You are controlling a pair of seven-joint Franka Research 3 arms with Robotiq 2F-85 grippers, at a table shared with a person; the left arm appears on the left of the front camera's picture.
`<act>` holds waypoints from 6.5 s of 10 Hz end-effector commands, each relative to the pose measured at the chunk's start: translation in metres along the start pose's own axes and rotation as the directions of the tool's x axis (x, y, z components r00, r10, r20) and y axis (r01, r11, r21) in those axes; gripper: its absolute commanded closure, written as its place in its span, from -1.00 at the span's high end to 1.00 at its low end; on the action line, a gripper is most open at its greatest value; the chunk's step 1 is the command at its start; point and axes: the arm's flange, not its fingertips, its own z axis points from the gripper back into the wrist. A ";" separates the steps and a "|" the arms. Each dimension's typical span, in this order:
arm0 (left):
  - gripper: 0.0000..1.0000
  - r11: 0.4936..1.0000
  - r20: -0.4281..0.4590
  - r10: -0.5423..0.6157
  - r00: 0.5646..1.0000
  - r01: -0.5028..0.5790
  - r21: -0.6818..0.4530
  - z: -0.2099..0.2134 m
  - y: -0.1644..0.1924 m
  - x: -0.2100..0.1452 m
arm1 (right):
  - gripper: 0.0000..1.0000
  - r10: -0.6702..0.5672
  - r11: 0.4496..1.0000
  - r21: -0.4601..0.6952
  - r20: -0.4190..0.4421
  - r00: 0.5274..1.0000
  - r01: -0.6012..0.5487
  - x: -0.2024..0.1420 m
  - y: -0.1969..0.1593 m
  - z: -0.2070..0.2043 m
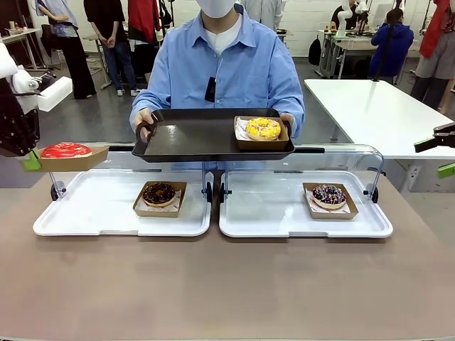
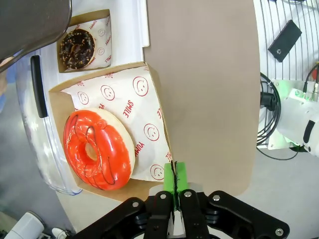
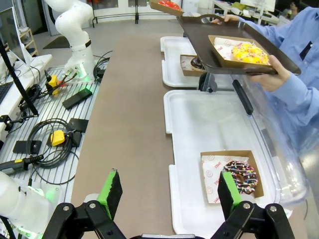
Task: Provide the desired donut to the person.
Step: Place the picked Paper togo box onto the Handle tray extended by the person.
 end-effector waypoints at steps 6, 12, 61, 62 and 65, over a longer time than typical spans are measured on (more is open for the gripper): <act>-1.00 1.000 -0.010 0.003 1.000 -0.003 0.004 0.001 -0.003 0.001 | 1.00 0.004 1.000 0.005 -0.003 1.000 -0.004 0.000 0.002 0.001; -0.98 0.990 -0.057 0.035 0.998 -0.027 0.137 0.094 0.019 0.025 | 1.00 0.004 1.000 0.005 -0.003 1.000 -0.004 0.000 0.002 0.001; 1.00 0.998 0.126 -0.051 0.991 0.055 -0.034 -0.016 0.071 -0.057 | 1.00 0.004 1.000 0.005 -0.003 1.000 -0.004 0.000 0.002 0.001; 1.00 0.998 0.126 -0.051 0.991 0.055 -0.034 -0.016 0.071 -0.057 | 1.00 0.004 1.000 0.005 -0.003 1.000 -0.004 0.000 0.002 0.001; 1.00 0.998 0.126 -0.051 0.991 0.055 -0.034 -0.016 0.071 -0.057 | 1.00 0.004 1.000 0.005 -0.003 1.000 -0.004 0.000 0.002 0.001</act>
